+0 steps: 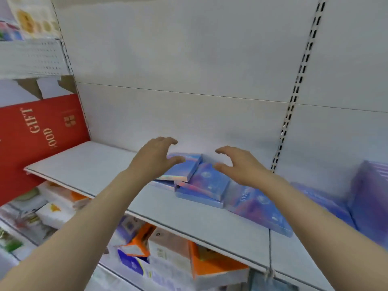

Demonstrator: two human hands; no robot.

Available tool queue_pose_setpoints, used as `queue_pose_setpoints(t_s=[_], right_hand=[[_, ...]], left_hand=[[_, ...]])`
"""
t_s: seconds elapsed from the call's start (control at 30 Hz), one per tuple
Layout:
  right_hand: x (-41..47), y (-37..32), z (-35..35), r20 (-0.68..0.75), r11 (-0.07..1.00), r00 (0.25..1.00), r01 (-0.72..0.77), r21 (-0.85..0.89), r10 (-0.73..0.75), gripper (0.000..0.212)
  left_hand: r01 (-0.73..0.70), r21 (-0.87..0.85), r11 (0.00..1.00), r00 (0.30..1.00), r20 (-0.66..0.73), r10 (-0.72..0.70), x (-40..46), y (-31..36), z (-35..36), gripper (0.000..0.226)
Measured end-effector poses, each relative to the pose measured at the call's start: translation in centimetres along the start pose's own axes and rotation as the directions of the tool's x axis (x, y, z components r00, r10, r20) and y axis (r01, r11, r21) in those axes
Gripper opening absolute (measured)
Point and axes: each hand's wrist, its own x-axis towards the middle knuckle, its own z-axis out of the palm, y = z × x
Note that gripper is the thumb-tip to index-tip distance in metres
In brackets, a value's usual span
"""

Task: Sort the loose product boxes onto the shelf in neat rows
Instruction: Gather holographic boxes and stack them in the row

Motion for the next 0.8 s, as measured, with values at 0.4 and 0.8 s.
queue_pose_setpoints(t_s=[0.4, 0.8], right_hand=[[12.5, -2.4, 10.4, 0.103, 0.817, 0.886, -0.457, 0.351, 0.452, 0.072], [7.6, -5.0, 3.9, -0.172, 0.358, 0.658, -0.158, 0.92, 0.733, 0.024]], left_hand=[[0.071, -0.168, 0.983, 0.981, 0.19, -0.039, 1.1, -9.4, 8.1, 0.047], [0.21, -0.237, 0.949, 0.957, 0.247, -0.151, 6.0, -15.3, 10.8, 0.08]])
